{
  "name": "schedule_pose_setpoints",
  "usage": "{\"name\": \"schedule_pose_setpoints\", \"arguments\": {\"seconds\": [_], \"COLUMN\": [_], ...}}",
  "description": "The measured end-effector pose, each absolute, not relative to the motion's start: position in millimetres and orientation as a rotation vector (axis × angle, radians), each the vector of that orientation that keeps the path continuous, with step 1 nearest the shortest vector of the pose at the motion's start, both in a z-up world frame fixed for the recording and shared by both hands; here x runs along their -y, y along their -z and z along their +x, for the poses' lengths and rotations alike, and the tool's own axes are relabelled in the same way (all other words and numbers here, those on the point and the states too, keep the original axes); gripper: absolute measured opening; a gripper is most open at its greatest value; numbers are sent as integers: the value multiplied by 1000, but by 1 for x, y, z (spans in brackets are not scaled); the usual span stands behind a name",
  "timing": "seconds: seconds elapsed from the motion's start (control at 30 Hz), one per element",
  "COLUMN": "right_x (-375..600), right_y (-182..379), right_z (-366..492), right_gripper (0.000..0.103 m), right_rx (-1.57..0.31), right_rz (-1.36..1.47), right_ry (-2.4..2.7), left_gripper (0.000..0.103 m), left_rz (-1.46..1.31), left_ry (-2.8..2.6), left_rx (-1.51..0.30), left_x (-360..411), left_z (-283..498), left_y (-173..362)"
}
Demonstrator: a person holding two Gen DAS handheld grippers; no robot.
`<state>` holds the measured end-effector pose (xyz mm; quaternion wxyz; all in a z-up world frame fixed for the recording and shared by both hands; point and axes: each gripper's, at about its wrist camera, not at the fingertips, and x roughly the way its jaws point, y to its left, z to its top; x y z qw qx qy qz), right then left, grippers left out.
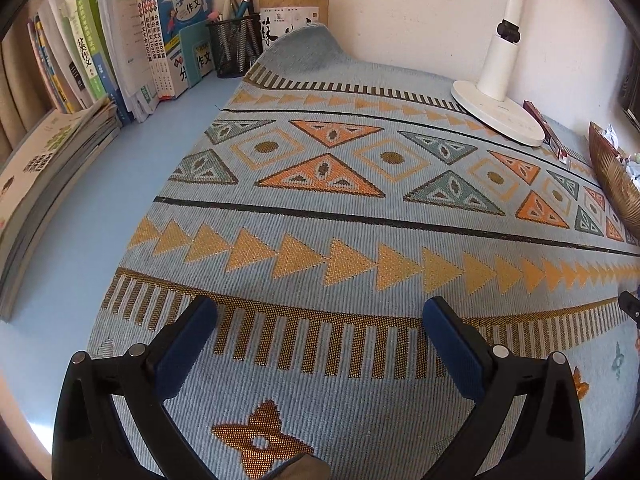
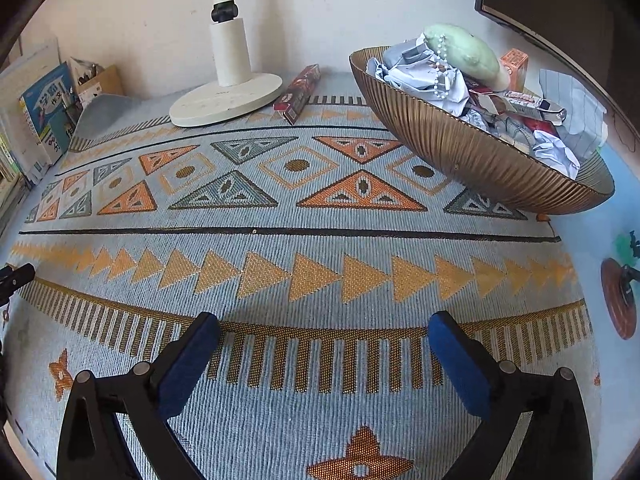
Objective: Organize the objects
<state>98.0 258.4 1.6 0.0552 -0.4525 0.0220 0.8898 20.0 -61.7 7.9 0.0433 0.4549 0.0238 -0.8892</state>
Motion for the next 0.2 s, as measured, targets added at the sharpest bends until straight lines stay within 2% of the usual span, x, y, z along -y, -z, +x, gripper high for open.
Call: {"name": "schedule_pose_setpoints", "arguments": {"seconds": [0.2], "right_x": [-259], "right_y": [-2], "right_z": [99], "right_gripper": [103], "right_rx": [-67], "right_rz": [-1374], "right_ry": [-2701], "left_gripper": [103], "left_rz": [1391], "left_ry": [2721], "left_rx": [-72], "left_x": [62], "left_z": [20], "left_y": [-8]}}
